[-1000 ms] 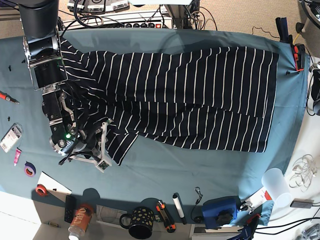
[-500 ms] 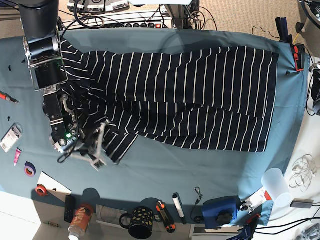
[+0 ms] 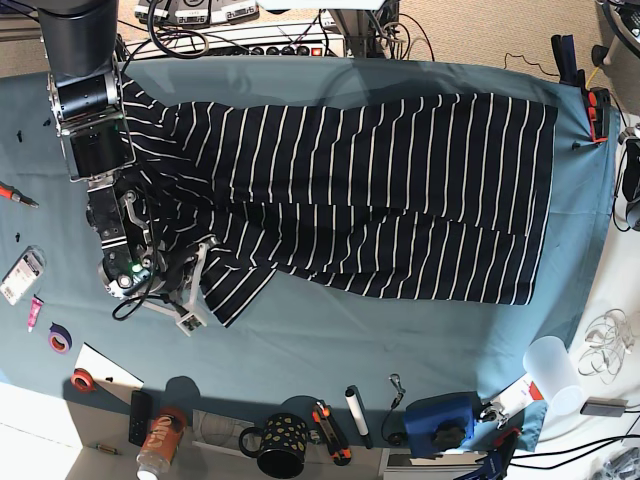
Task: Layout the t-shirt on the table in an organized manner, then fold the t-shirt properly
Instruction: 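Drag the grasped shirt side with right gripper to smooth it flat, then grasp the shirt edges with both grippers at opposite ends, then lift the held edge with both grippers and fold it lengthwise over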
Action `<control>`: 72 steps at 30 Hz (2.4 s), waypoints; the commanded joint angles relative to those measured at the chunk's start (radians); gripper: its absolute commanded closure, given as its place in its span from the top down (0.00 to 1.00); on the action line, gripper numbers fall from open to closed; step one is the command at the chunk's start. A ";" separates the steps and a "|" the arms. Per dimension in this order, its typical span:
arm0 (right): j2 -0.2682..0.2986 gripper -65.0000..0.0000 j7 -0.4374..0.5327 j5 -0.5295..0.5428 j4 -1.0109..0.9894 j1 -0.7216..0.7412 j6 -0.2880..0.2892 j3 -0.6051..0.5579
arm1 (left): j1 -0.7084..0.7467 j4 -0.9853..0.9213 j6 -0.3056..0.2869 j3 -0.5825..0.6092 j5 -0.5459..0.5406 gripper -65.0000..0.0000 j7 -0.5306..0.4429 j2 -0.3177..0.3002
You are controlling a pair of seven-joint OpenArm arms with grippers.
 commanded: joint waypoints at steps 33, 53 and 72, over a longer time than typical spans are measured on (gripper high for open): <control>0.017 0.00 0.090 -0.135 0.013 0.094 -0.123 0.304 | -0.773 -0.752 0.083 0.700 0.566 0.40 -0.220 -0.098; 0.017 0.00 0.062 -0.135 0.013 0.061 -0.123 0.304 | -0.885 -1.038 0.137 1.086 0.789 0.40 -0.297 -0.111; 0.019 0.00 0.179 -0.247 0.011 0.061 -0.147 0.304 | -0.891 -1.038 0.130 1.086 0.615 0.00 -0.306 -0.123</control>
